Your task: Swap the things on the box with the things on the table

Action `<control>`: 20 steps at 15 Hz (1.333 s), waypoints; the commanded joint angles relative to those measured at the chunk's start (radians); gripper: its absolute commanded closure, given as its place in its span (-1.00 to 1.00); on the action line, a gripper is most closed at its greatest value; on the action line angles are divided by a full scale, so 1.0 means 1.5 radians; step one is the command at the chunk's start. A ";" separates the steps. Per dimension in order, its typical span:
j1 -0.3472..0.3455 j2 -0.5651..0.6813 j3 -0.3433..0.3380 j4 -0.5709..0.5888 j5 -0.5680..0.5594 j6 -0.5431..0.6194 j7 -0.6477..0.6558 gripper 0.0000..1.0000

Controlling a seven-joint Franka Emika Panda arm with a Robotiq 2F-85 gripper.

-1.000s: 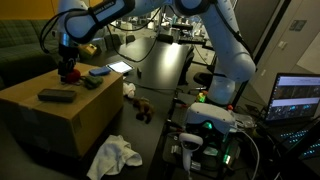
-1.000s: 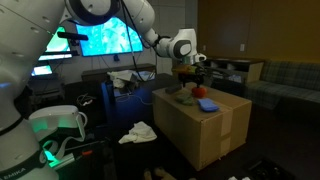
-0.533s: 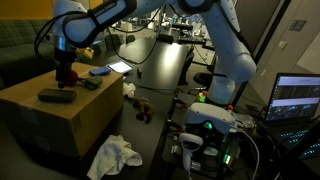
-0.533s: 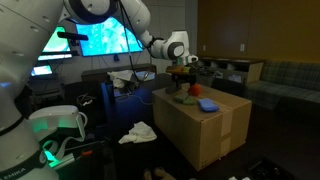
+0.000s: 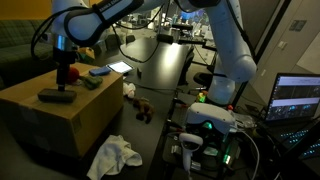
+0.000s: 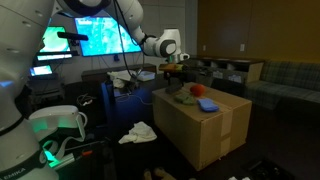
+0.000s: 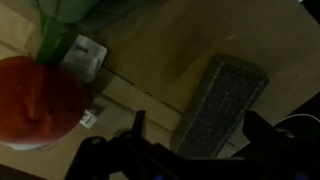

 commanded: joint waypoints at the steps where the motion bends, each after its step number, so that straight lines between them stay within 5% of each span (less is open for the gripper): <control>1: 0.004 -0.027 0.016 -0.045 0.006 0.025 -0.014 -1.00; 13: 0.028 -0.005 0.010 -0.063 -0.011 0.046 0.005 -0.95; 14: 0.027 -0.008 0.011 -0.063 -0.010 0.036 0.003 -0.47; 16: 0.028 -0.011 0.011 -0.066 -0.010 0.032 0.006 -0.39; 20: 0.029 -0.022 0.011 -0.072 -0.009 0.018 0.010 0.20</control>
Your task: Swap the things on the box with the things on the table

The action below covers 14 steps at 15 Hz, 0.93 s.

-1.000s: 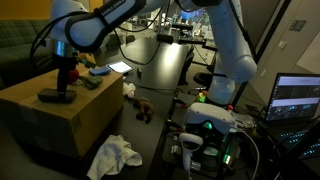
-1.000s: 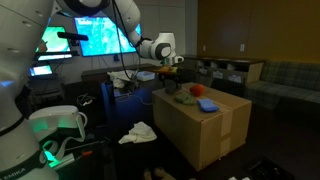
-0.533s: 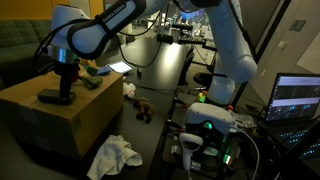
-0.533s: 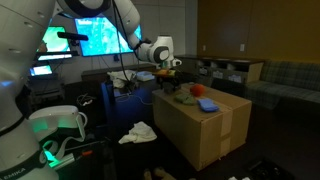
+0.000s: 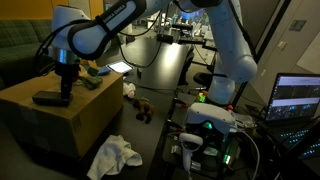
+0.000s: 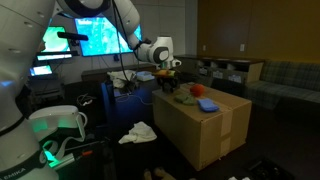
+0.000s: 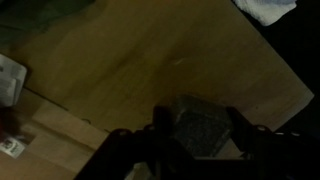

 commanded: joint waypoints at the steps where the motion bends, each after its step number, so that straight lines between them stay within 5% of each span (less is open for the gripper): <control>1: 0.005 -0.028 -0.003 -0.018 -0.007 -0.018 0.011 0.21; 8: -0.041 -0.136 0.028 -0.103 0.052 -0.168 -0.063 0.24; 14: -0.058 -0.251 0.025 -0.244 0.124 -0.217 -0.136 0.24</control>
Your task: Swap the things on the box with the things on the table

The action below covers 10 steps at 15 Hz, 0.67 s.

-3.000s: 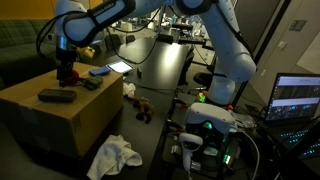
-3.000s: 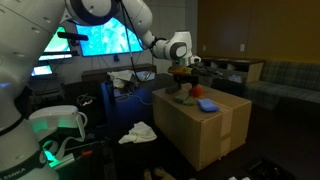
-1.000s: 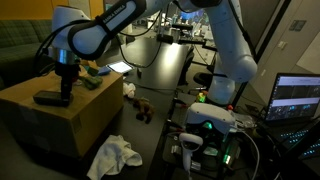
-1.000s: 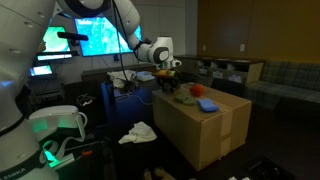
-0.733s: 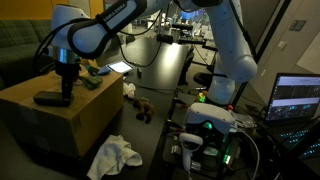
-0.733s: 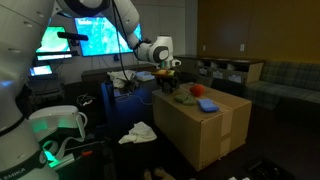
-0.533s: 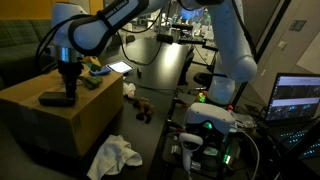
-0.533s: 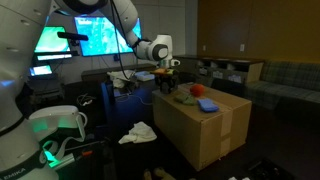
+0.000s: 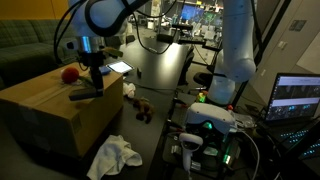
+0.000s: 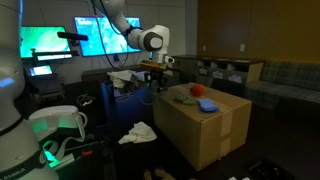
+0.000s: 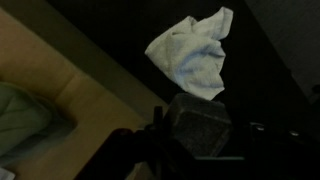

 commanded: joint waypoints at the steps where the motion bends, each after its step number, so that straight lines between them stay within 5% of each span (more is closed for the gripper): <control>1: -0.008 -0.076 0.004 -0.111 0.043 -0.004 -0.042 0.24; 5: 0.005 -0.079 0.000 -0.202 0.043 0.015 -0.045 0.24; 10: 0.019 0.010 -0.006 -0.256 0.013 0.127 0.001 0.24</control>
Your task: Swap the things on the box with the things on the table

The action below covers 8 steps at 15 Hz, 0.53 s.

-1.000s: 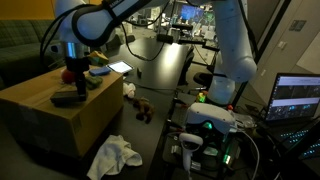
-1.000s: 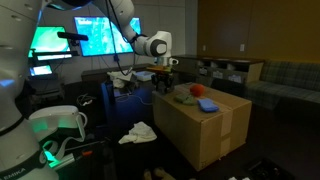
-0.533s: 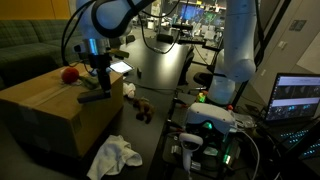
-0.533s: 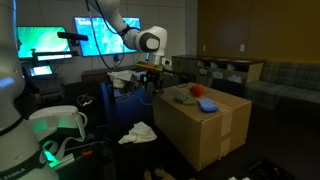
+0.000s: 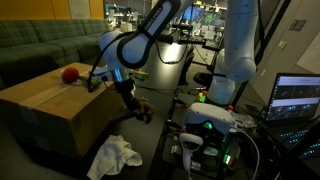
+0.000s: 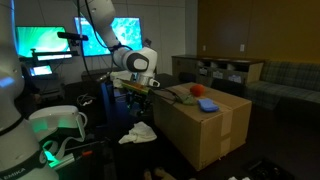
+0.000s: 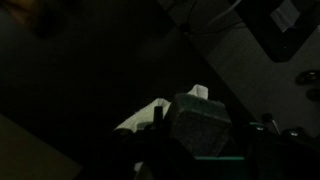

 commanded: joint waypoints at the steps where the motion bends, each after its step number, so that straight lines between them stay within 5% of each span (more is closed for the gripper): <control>1: 0.011 0.070 -0.007 -0.013 -0.019 0.069 0.028 0.24; 7: 0.004 0.167 -0.011 0.003 -0.045 0.113 0.057 0.24; 8: 0.004 0.173 -0.011 0.003 -0.049 0.120 0.061 0.05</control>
